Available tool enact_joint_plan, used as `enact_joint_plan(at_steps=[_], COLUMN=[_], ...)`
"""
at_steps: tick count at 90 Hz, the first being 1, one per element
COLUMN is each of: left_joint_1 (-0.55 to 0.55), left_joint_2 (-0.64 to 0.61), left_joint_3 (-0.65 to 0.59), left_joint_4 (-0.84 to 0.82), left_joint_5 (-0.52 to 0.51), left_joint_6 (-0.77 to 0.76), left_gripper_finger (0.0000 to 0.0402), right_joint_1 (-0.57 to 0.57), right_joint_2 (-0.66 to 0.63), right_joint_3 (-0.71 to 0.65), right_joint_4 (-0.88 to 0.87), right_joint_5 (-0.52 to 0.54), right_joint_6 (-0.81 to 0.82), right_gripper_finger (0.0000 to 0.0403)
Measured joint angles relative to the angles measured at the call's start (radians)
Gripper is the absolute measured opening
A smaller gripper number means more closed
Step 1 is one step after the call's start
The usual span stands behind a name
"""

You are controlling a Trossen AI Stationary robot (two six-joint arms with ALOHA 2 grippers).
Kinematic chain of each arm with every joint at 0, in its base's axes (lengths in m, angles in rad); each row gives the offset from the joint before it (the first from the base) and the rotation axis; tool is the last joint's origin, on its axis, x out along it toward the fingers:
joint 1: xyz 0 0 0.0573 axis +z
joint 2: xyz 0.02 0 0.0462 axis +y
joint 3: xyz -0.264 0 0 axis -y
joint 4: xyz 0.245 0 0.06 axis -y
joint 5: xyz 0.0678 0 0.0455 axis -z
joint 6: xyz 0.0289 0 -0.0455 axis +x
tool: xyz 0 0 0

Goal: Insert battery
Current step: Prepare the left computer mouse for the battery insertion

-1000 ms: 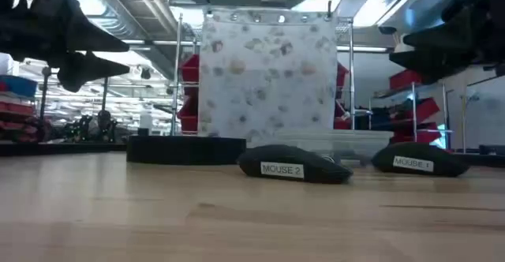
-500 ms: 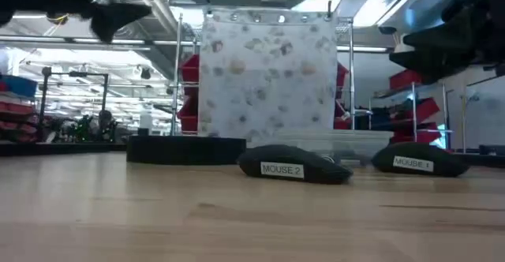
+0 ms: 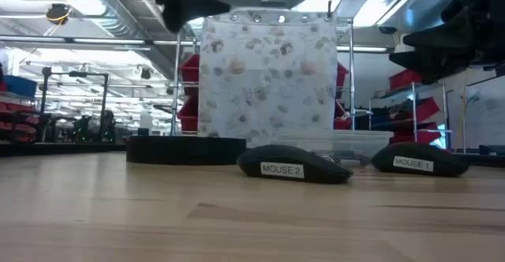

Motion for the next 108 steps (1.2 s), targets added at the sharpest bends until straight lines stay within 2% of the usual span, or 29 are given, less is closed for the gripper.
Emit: enact_joint_plan(at_steps=[13, 23, 42, 62, 76, 90, 101, 108], left_joint_1=[-0.062, -0.118, -0.153, -0.146, -0.074, -0.046, -0.037, -0.038], left_joint_2=[0.102, 0.204, 0.334, 0.385, 0.463, 0.543, 0.608, 0.650], left_joint_3=[0.000, 0.003, 0.097, 0.136, 0.140, 0.153, 0.189, 0.226], left_joint_4=[-0.027, 0.009, -0.036, 0.009, 0.021, 0.037, 0.033, 0.039], left_joint_5=[0.098, 0.110, 0.156, 0.079, 0.181, 0.201, 0.287, 0.292], left_joint_6=[0.239, 0.379, 0.337, 0.273, 0.166, 0.206, 0.241, 0.241], left_gripper_finger=[0.0274, 0.0274, 0.0274, 0.0274, 0.0274, 0.0274, 0.0274, 0.0274], right_joint_1=[0.000, 0.000, 0.000, 0.000, 0.000, 0.000, 0.000, 0.000], right_joint_2=[0.000, 0.000, 0.000, 0.000, 0.000, 0.000, 0.000, 0.000], right_joint_3=[0.000, 0.000, 0.000, 0.000, 0.000, 0.000, 0.000, 0.000], right_joint_4=[0.000, 0.000, 0.000, 0.000, 0.000, 0.000, 0.000, 0.000], right_joint_5=[0.000, 0.000, 0.000, 0.000, 0.000, 0.000, 0.000, 0.000], right_joint_6=[0.000, 0.000, 0.000, 0.000, 0.000, 0.000, 0.000, 0.000], right_gripper_finger=[0.0248, 0.0248, 0.0248, 0.0248, 0.0248, 0.0248, 0.0248, 0.0248])
